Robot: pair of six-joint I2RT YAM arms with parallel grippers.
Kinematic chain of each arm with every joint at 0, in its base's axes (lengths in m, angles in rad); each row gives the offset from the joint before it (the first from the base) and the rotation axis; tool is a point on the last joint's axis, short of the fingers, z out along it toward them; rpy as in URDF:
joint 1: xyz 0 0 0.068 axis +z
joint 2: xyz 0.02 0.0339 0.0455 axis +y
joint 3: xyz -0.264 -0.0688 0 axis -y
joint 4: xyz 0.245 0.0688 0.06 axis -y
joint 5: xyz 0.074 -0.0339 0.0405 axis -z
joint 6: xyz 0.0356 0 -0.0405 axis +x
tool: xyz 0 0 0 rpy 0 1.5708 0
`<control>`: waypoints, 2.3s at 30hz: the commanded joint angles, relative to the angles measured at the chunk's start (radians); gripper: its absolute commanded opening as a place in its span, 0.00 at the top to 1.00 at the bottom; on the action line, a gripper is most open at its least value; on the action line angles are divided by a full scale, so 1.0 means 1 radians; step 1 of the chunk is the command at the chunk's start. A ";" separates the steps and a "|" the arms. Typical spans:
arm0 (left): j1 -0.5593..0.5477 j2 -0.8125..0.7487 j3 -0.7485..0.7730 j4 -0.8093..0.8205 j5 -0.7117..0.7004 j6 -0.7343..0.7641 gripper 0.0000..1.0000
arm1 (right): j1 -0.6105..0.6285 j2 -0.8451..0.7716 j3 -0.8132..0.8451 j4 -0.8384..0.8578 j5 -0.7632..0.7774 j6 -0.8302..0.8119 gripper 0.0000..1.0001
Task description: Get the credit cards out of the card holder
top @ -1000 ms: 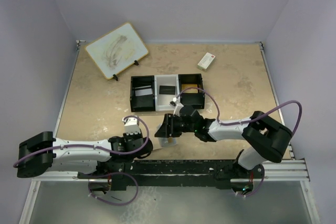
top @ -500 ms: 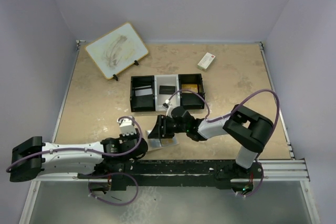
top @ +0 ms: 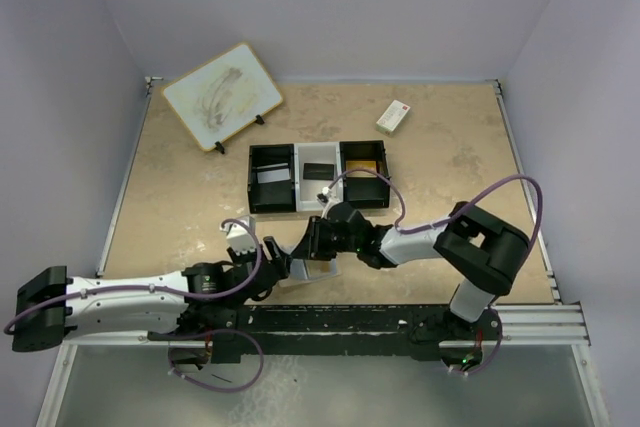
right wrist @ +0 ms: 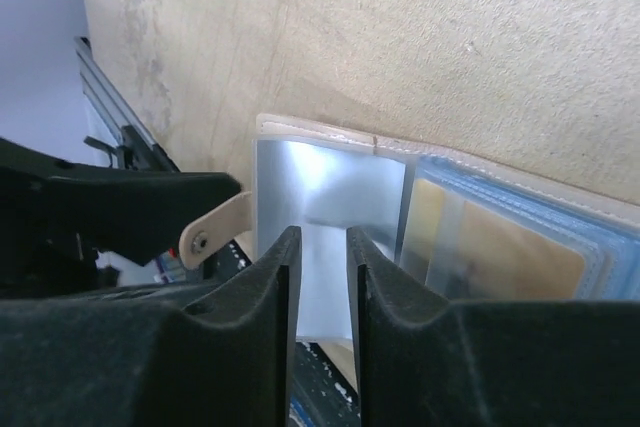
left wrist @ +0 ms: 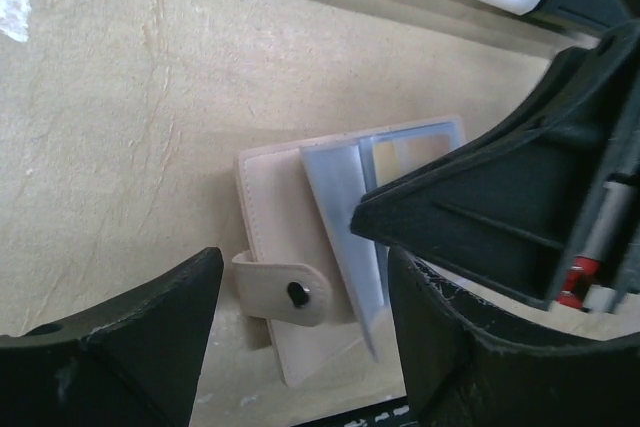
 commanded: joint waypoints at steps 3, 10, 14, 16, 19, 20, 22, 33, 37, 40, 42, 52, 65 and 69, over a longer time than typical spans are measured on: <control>0.000 0.128 -0.103 0.245 0.012 -0.010 0.40 | 0.006 -0.110 -0.031 -0.009 0.102 0.004 0.74; -0.001 0.186 -0.082 0.248 0.014 -0.006 0.66 | 0.004 -0.278 -0.018 -0.282 0.248 -0.015 0.70; -0.001 0.161 -0.078 0.216 0.012 0.006 0.87 | -0.009 -0.371 -0.046 -0.397 0.314 -0.018 0.65; -0.001 0.150 -0.082 0.224 0.018 0.024 0.92 | -0.022 -0.373 -0.073 -0.376 0.275 -0.022 0.60; -0.001 0.140 -0.080 0.248 0.032 0.060 0.99 | -0.039 -0.335 -0.078 -0.362 0.226 -0.038 0.57; -0.001 0.140 -0.078 0.248 0.033 0.064 1.00 | -0.043 -0.320 -0.070 -0.364 0.214 -0.043 0.56; 0.000 0.144 -0.072 0.242 0.035 0.066 1.00 | -0.045 -0.296 -0.059 -0.364 0.197 -0.053 0.56; -0.001 0.178 -0.061 0.239 0.037 0.076 1.00 | -0.042 -0.236 -0.019 -0.357 0.191 -0.139 0.57; -0.001 0.194 -0.051 0.242 0.040 0.087 1.00 | -0.040 -0.236 -0.039 -0.268 0.123 -0.133 0.61; -0.001 0.207 -0.042 0.239 0.041 0.089 1.00 | -0.041 -0.258 -0.057 -0.226 0.110 -0.113 0.64; -0.001 0.213 -0.037 0.234 0.042 0.090 1.00 | -0.040 -0.277 -0.058 -0.224 0.118 -0.108 0.67; -0.001 0.207 -0.028 0.219 0.034 0.094 1.00 | -0.040 -0.276 -0.058 -0.117 0.000 -0.121 0.59; -0.001 0.170 0.001 0.139 0.013 0.081 1.00 | -0.031 -0.079 -0.025 0.127 -0.174 -0.062 0.57; -0.001 0.148 -0.005 0.110 0.007 0.067 0.93 | -0.031 -0.075 -0.019 0.126 -0.167 -0.060 0.53</control>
